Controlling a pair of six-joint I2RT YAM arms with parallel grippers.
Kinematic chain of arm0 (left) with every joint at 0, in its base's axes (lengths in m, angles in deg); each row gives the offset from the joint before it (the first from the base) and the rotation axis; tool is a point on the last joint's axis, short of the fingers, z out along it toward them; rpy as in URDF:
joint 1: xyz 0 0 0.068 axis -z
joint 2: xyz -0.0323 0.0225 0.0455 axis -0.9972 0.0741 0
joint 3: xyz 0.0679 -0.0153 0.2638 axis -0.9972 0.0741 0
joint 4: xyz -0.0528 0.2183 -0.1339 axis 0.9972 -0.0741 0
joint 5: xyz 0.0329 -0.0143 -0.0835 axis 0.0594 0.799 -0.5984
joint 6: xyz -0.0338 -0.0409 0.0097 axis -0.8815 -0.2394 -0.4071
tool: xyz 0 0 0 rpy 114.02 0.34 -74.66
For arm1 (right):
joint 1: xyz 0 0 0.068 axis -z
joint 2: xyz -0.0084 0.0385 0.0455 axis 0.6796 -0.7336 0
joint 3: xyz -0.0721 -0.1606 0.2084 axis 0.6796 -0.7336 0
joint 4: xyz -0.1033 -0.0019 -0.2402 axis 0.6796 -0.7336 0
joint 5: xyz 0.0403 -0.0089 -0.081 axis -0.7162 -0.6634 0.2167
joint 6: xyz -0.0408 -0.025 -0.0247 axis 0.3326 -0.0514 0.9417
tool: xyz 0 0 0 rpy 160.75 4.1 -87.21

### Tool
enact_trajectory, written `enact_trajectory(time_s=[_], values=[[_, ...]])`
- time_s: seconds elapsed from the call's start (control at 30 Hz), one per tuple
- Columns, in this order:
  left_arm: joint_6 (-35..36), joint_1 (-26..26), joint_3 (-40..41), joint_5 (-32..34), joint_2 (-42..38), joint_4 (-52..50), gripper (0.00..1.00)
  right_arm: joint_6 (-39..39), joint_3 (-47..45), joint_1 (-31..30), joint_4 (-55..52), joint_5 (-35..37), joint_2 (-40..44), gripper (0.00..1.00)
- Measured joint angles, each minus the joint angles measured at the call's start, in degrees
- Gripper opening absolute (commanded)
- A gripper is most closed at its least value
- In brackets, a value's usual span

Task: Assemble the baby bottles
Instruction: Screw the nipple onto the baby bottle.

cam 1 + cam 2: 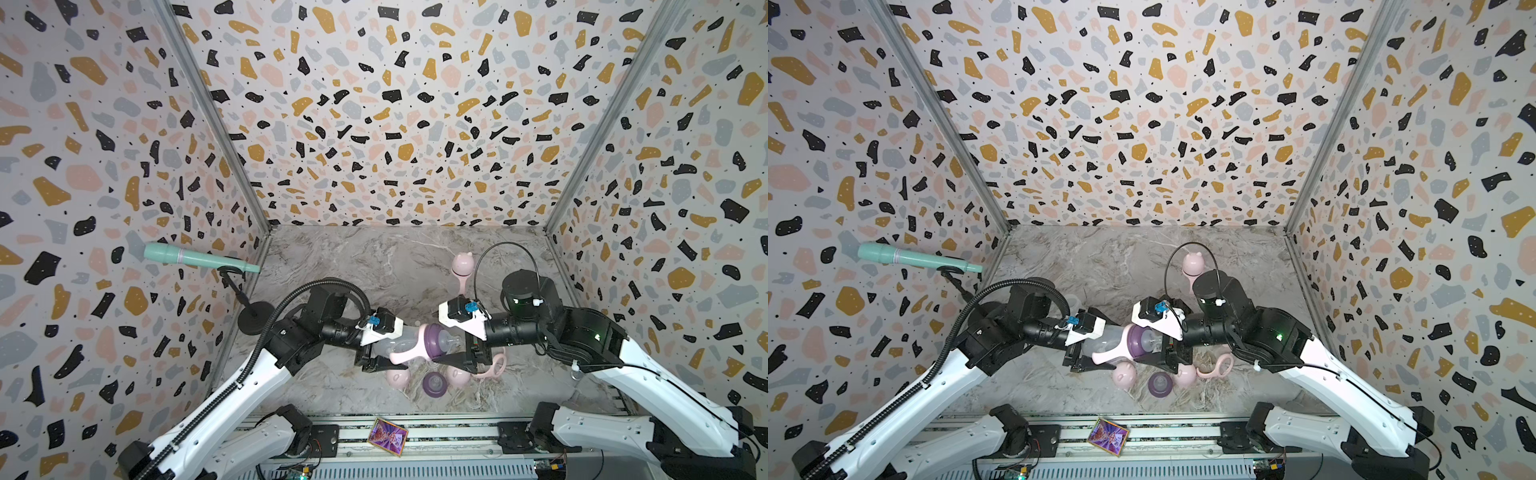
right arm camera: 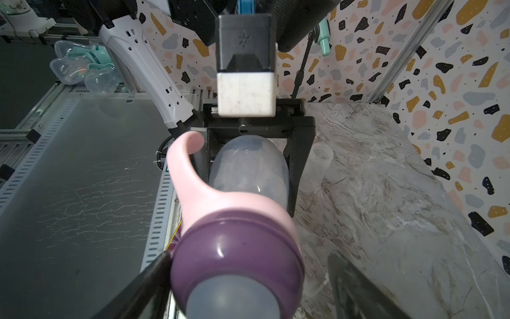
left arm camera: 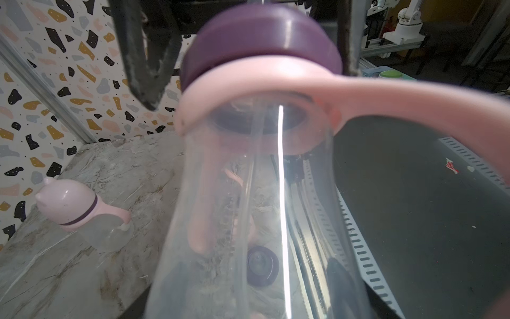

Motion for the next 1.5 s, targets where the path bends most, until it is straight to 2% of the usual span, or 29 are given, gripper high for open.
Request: enact_trajectory(time_s=[0.17, 0.4, 0.5, 0.57, 0.63, 0.83, 1.1, 1.33, 1.43, 1.47, 1.5], values=[[-1.25, 0.00, 0.00, 0.11, -0.13, 0.79, 0.00, -0.24, 0.00, -0.09, -0.17, -0.04, -0.17, 0.70], [-2.78, 0.00, 0.02, 0.87, -1.07, 0.66, 0.00, -1.64, 0.00, -0.13, 0.39, -1.03, -0.61, 0.41], [-3.48, 0.00, 0.55, 2.69, -2.38, 1.18, 0.00, -2.73, 0.02, 0.11, 1.22, -2.21, -1.09, 0.25], [-4.33, 0.00, 2.12, 5.73, -4.15, 2.95, 0.00, -3.89, 0.02, 0.68, 2.08, -3.52, -1.70, 0.09], [-4.92, 0.07, 4.02, 8.79, -6.16, 5.07, 0.00, -5.73, 0.00, 1.73, 3.30, -5.25, -2.64, 0.00], [-5.20, 0.20, 7.72, 20.72, -10.23, 11.02, 0.00, -17.64, -3.43, 7.13, 14.84, -13.25, -5.14, 0.00], [0.76, 0.57, 8.50, 36.83, -13.40, 15.82, 0.00, -34.10, 0.37, 9.16, 25.07, -15.50, -11.45, 0.00], [7.89, 1.09, 12.00, 48.43, -16.28, 19.28, 0.00, -43.98, 5.95, 9.53, 26.84, -15.58, -16.79, 0.00], [9.14, 0.68, 12.46, 55.52, -16.17, 21.07, 0.00, -46.90, 7.82, 8.79, 23.45, -18.38, -17.84, 0.00], [9.42, 0.52, 12.52, 57.22, -16.17, 21.53, 0.00, -46.99, 8.52, 8.66, 21.88, -18.95, -18.21, 0.05], [9.60, 0.39, 12.57, 58.86, -16.37, 22.05, 0.00, -46.69, 9.60, 8.59, 19.78, -19.28, -18.71, 0.27]])
